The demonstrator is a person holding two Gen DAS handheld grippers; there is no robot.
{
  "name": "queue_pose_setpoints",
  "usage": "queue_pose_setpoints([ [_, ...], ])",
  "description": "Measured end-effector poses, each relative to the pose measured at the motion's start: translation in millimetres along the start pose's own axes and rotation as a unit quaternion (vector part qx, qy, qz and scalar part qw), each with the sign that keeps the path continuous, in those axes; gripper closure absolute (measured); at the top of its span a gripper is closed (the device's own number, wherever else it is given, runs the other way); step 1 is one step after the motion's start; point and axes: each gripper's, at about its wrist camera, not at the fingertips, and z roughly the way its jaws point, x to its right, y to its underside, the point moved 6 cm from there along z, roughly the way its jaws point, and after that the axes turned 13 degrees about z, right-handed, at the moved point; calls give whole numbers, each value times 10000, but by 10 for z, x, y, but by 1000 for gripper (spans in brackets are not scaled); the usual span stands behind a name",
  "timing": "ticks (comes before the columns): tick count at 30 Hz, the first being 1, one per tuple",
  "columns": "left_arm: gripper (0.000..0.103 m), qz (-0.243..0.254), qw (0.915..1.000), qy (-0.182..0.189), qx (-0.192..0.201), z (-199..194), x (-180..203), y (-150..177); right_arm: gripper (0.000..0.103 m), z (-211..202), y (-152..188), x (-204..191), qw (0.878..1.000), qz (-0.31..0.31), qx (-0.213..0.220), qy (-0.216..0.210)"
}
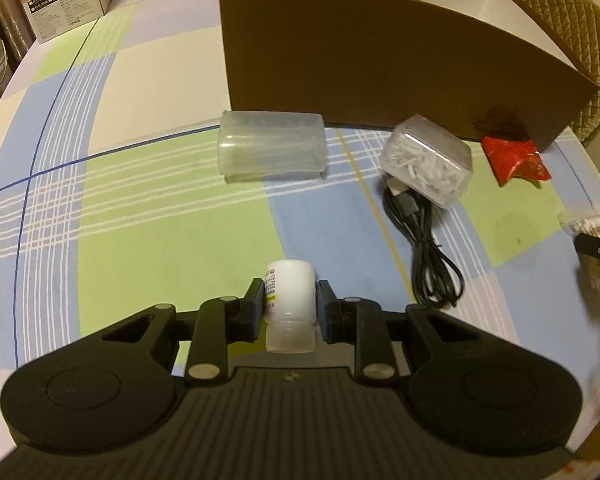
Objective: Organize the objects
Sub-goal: 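Carry the pill bottle and cotton swab bag into the box and release both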
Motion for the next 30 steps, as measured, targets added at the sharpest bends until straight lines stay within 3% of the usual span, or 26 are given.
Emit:
queue_pose_setpoints([
  [10,81,49,9995,16,301,-312,52,-81,78,-326,52,-121,9983,130,-159,-544],
  [21,81,157,9952,33,965,-751,103,-498,78,-784,-376,-541,9918,-234,432,-1179],
  [30,81,269,9889,-16,1462,-932,57,-1016,78,-886,-905,-768,9852,-386,960,-1366],
])
